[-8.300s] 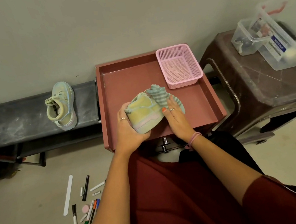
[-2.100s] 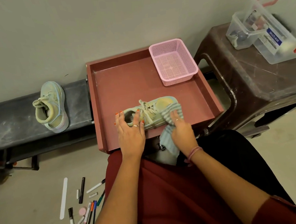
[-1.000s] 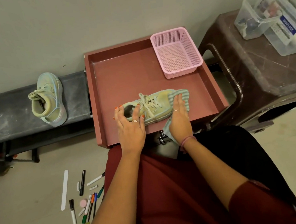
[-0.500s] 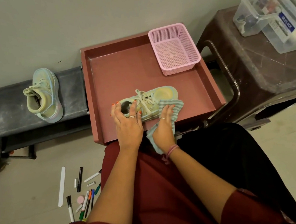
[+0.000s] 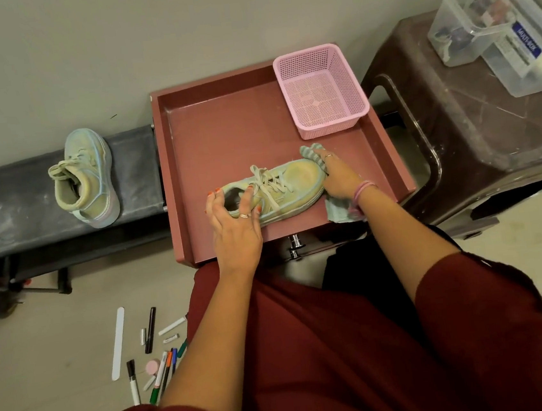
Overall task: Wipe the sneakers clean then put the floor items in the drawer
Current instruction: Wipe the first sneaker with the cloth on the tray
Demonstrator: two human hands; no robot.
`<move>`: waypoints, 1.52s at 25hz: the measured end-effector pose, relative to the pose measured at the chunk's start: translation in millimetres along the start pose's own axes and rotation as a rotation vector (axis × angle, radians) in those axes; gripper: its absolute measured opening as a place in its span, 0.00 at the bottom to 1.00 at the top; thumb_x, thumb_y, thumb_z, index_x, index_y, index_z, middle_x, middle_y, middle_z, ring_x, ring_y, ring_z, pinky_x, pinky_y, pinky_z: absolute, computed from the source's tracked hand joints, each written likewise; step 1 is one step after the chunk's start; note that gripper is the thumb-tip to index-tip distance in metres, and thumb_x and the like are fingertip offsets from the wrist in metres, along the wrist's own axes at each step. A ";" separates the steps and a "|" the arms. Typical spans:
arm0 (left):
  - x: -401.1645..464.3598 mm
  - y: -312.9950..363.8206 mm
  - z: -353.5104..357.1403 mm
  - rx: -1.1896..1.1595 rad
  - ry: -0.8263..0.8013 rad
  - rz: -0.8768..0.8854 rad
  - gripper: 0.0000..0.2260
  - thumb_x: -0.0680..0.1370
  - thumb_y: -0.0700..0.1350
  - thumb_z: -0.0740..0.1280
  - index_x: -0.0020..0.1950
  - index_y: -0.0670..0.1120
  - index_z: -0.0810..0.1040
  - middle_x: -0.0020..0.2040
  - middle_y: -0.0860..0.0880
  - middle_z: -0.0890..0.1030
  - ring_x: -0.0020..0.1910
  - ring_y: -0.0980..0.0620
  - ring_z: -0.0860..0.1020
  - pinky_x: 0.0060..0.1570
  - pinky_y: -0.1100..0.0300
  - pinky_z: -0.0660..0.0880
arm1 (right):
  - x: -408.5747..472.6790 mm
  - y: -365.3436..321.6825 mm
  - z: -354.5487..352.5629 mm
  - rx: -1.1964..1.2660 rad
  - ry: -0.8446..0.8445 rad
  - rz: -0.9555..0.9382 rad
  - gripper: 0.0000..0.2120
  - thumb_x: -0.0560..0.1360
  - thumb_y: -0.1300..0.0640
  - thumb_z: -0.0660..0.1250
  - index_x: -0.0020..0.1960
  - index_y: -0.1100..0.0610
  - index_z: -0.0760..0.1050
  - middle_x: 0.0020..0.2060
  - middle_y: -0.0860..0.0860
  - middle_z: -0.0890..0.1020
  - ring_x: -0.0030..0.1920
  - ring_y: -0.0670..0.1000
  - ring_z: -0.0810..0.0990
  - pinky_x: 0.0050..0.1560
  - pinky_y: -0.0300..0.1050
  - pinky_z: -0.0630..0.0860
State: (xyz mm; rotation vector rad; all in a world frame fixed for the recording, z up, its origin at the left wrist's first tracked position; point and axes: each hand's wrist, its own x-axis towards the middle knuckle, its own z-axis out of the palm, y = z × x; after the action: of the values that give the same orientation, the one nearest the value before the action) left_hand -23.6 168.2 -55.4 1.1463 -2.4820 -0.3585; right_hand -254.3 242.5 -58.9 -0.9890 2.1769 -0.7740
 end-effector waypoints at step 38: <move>1.1 0.6 -7.5 0.032 -0.034 0.006 0.16 0.80 0.46 0.65 0.68 0.50 0.74 0.68 0.33 0.67 0.71 0.34 0.62 0.60 0.43 0.72 | -64.3 -61.5 11.6 -1.061 0.227 -0.093 0.12 0.75 0.61 0.61 0.53 0.53 0.80 0.53 0.48 0.80 0.54 0.54 0.78 0.48 0.47 0.74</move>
State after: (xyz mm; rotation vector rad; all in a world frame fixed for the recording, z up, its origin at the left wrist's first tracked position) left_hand -21.4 167.2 -48.3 1.1540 -2.5283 -0.3409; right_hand -185.1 257.2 -3.7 -1.5363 2.7775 0.3552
